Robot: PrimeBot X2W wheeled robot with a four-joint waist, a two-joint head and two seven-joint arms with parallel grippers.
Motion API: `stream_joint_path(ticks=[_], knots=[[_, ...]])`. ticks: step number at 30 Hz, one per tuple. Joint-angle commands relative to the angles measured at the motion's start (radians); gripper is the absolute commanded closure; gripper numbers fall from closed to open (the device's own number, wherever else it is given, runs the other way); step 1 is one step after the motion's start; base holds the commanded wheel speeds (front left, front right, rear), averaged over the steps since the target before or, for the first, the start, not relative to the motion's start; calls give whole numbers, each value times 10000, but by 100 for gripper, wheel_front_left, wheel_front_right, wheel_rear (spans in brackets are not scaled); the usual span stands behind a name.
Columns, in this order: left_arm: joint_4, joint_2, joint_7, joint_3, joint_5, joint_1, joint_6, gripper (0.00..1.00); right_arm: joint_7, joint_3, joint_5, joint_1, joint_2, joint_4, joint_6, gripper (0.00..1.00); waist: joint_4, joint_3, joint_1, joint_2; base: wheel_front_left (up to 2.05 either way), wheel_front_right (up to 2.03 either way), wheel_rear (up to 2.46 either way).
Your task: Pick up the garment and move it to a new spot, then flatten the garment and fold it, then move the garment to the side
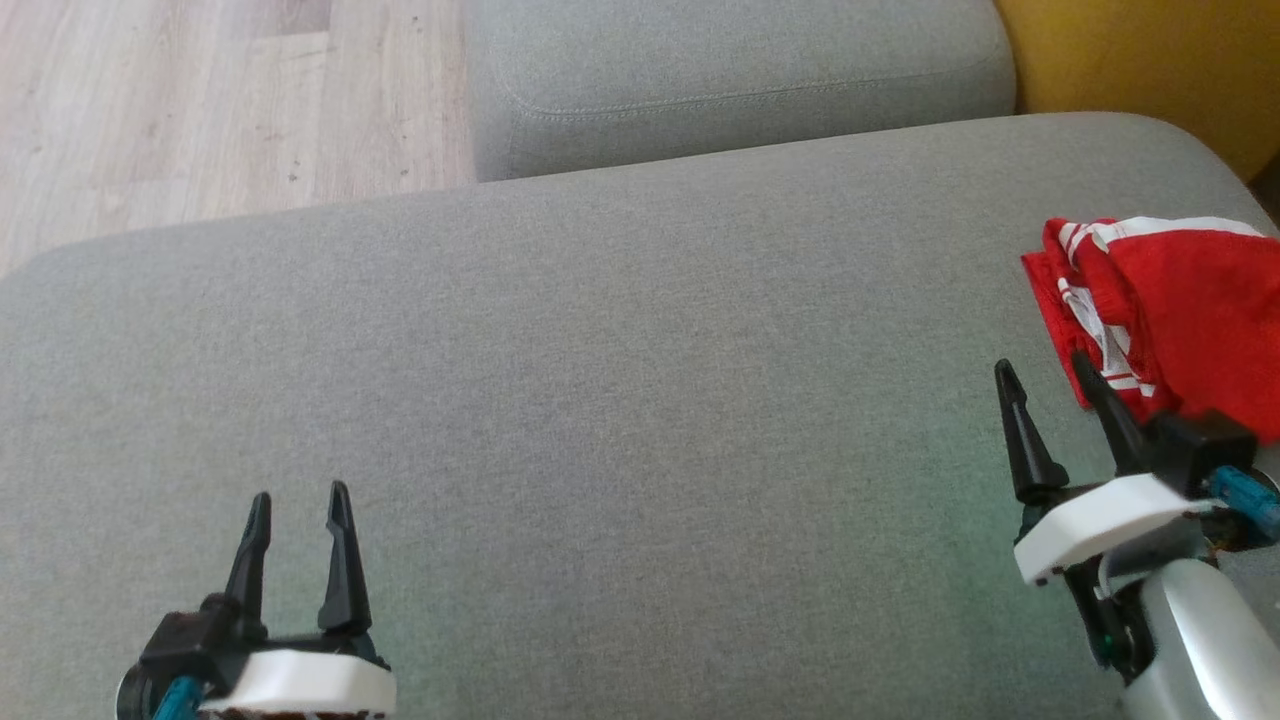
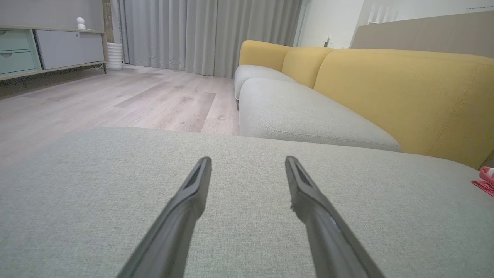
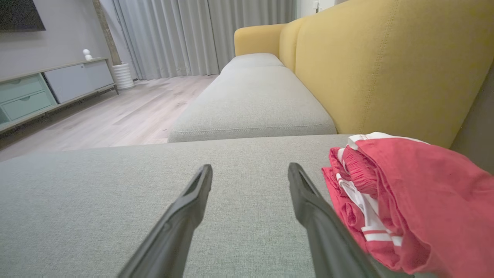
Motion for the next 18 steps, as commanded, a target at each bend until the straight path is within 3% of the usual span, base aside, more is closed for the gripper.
stream_joint_path(ticks=[1,7,18], knots=[[-297,62,-107,379,81,-338,-36,0,127,14,-159,-62,-5,-580,67,0,-11,22,-1,-1,0,0,0],[-250,-21,-108,385,132,-409,-16,0,682,-207,-404,439,234,-1517,67,0,-78,88,-1,-1,0,0,0],[-188,-76,-108,420,195,-480,-34,0,1128,-392,-520,794,441,-2103,67,0,-99,126,-1,-1,0,0,0]])
